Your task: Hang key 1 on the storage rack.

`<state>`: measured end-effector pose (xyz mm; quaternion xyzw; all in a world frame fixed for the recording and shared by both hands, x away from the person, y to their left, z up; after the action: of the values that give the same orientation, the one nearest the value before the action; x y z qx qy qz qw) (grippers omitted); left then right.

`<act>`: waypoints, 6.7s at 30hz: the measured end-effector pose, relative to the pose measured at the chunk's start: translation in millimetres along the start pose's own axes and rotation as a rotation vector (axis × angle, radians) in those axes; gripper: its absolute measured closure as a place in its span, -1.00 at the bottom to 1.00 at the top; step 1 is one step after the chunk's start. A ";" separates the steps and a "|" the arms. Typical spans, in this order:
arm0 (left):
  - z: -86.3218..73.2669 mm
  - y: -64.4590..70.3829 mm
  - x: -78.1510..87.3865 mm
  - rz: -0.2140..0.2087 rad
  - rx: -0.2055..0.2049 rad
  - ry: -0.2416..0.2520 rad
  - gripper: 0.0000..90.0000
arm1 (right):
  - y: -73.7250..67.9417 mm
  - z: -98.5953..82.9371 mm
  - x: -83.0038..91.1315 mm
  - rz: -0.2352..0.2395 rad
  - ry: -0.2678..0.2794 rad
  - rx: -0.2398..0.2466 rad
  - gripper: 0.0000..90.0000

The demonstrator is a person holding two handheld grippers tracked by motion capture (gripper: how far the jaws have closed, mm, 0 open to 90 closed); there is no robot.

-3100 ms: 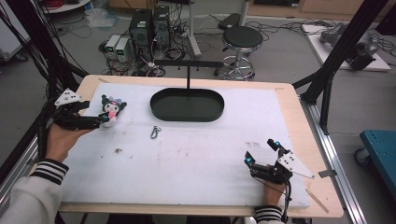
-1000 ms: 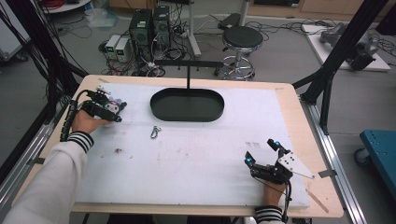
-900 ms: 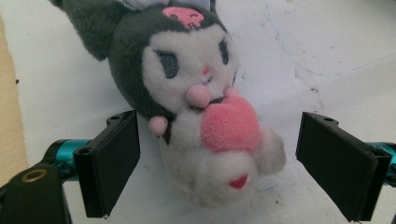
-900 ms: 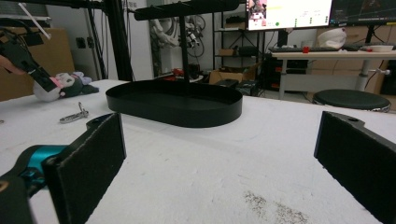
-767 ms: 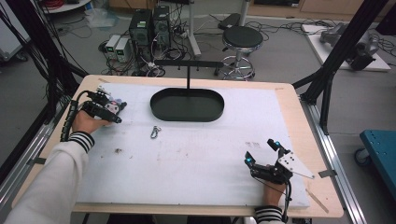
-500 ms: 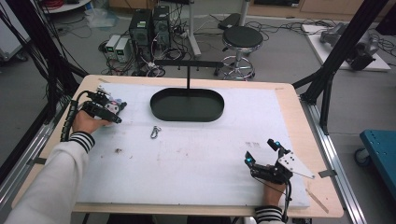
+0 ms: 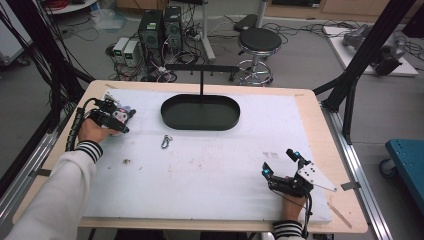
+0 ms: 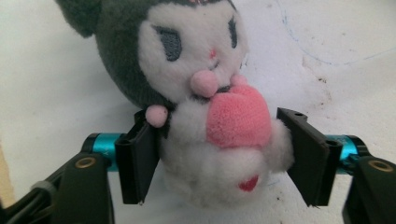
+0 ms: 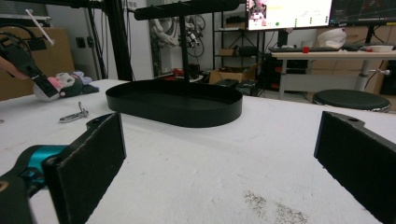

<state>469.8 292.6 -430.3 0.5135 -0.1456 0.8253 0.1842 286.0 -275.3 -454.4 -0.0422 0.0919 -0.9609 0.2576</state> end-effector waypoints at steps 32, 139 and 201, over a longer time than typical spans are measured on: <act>1.2 1.8 33.3 -0.068 -0.036 0.130 0.07 | -0.2 0.0 -0.2 -0.002 0.000 0.009 -0.97; 138.3 84.7 115.0 -0.319 -0.282 0.358 0.06 | -0.2 -0.1 -0.3 -0.005 0.001 0.009 -0.97; 136.9 51.4 95.1 -0.261 -0.229 0.347 0.05 | 1.3 0.4 -0.7 -0.005 0.004 -0.003 -0.97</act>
<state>516.8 202.8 -288.4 0.3542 -0.1367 0.8487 0.3682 287.3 -276.1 -454.3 -0.0406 0.0938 -0.9615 0.2550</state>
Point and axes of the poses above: each handheld gripper's, and its own axes: x roughly backward along the jaws, z roughly out of its top, y roughly to its right, the point moved 3 cm from there along -x, roughly forward along the jaws, and after that the axes turned 8 degrees about -x, right-handed, at the moved point
